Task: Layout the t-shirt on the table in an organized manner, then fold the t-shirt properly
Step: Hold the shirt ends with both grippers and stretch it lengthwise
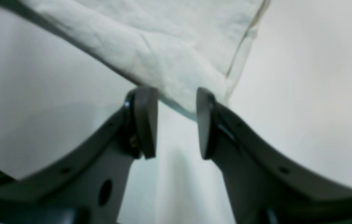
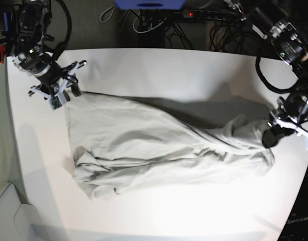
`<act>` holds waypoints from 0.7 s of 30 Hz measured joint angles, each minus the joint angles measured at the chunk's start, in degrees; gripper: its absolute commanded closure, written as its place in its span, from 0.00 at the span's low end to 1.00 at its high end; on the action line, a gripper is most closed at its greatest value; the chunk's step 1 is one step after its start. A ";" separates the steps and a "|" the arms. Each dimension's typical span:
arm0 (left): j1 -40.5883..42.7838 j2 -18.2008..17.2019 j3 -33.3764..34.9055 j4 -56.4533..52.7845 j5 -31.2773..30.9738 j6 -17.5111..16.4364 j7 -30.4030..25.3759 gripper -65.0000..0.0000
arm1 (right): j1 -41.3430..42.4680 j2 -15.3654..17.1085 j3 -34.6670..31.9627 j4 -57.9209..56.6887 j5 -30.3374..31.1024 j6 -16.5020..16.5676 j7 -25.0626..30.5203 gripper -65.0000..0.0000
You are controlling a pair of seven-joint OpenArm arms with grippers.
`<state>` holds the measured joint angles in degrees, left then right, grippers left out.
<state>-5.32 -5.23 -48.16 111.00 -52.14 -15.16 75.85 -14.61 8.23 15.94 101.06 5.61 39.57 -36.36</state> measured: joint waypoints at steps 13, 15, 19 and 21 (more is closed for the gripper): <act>-1.77 -0.90 -10.64 -10.54 -3.37 -0.09 -0.48 0.99 | 0.42 -0.17 0.11 -2.73 0.22 0.00 0.22 0.48; -1.16 -1.99 -10.49 -11.80 -3.45 -0.09 -0.39 0.99 | 0.09 -0.17 0.11 -2.78 0.22 0.00 0.20 0.44; -0.74 -2.03 -10.56 -11.98 -3.61 -0.07 -0.81 0.99 | -2.19 -0.15 -0.76 -2.69 0.15 0.00 0.20 0.42; -0.74 -2.03 -10.58 -11.96 -3.61 -0.07 -0.83 0.99 | -2.91 -0.13 -2.45 -2.71 -0.09 0.00 -0.31 0.42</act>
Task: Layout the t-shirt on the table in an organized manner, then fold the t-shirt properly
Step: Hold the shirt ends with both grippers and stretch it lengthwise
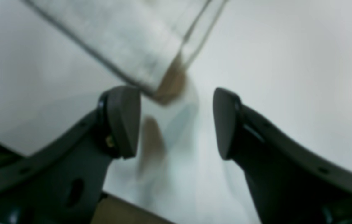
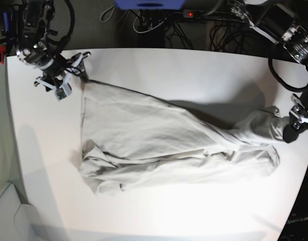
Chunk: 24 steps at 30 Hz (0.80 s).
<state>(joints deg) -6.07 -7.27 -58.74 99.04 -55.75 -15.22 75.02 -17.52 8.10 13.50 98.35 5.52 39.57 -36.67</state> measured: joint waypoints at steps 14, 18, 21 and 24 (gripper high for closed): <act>1.77 0.46 0.07 0.07 -0.20 -0.02 -0.04 0.99 | 1.18 -0.04 -2.86 -0.63 0.37 0.00 0.68 0.42; 3.10 0.44 0.07 0.07 -0.20 -0.02 0.02 0.99 | 3.39 -0.04 -2.86 -4.26 0.48 0.00 1.11 0.43; 3.06 0.31 0.00 0.07 -0.26 -0.02 0.00 0.99 | 4.20 -0.04 -2.86 -5.92 0.63 -0.07 1.84 0.50; 3.56 0.31 -0.04 0.11 -0.22 -0.02 0.00 0.99 | 4.85 -0.02 -2.86 -7.08 0.94 -0.17 2.45 0.63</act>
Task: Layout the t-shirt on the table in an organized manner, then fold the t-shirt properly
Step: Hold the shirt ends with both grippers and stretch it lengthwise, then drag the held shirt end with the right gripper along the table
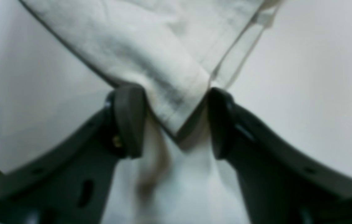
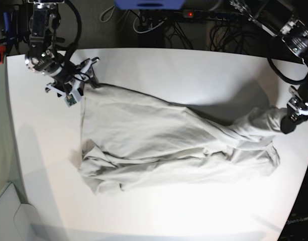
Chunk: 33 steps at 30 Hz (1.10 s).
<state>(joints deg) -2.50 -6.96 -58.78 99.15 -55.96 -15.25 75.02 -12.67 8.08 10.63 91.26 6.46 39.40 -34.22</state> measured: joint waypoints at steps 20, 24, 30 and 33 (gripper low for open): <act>-1.62 -4.83 -0.02 4.74 0.04 0.00 0.28 0.99 | 4.55 0.09 1.79 18.99 -1.11 0.15 -2.78 1.00; -5.97 -4.79 0.20 1.01 3.54 0.02 0.02 0.99 | 13.05 -0.04 1.42 15.91 -0.09 0.09 -6.49 1.00; -12.52 -4.87 2.69 -11.43 14.38 -0.09 -0.28 0.99 | 28.96 0.11 -2.95 -5.60 -0.66 0.17 -10.01 1.00; -13.38 -4.50 5.49 -14.34 15.74 -0.02 -3.80 0.99 | 34.40 -0.11 -5.42 -16.20 0.02 0.15 -9.27 1.00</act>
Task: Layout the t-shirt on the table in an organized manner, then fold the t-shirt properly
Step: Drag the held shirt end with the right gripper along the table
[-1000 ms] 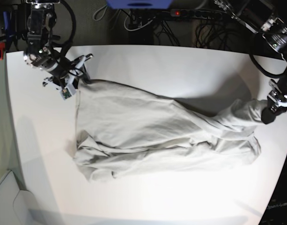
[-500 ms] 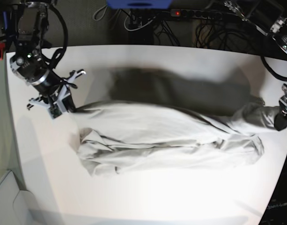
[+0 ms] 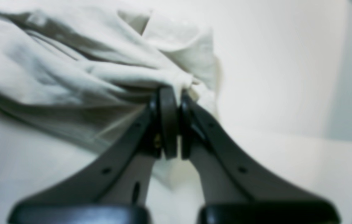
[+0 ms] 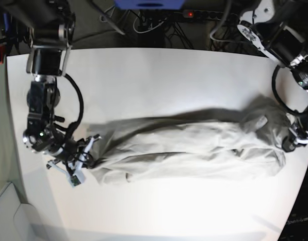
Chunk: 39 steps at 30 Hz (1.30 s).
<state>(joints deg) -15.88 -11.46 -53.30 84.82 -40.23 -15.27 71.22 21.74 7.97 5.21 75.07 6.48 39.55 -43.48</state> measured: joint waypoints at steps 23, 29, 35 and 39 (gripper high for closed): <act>7.74 -2.64 3.50 -1.90 1.40 0.00 -10.19 0.99 | -12.46 3.48 -8.22 14.32 -0.15 0.00 -0.17 0.36; 9.11 -2.67 3.39 -1.46 1.03 0.02 -10.25 0.99 | -14.05 -0.70 -8.39 8.63 -0.33 0.02 -0.72 0.36; 9.99 -2.32 0.20 -1.46 0.79 0.02 -10.21 0.99 | -8.70 -1.01 -8.22 4.50 -0.63 0.02 -0.04 0.36; 10.40 -2.64 -2.23 -1.46 1.22 0.00 -9.81 0.99 | -5.95 -1.01 -8.17 0.13 -0.61 0.02 -0.63 0.36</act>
<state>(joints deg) -5.48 -14.11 -55.53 83.35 -39.00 -15.27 61.41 15.79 6.96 -2.96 75.20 5.87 39.57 -44.12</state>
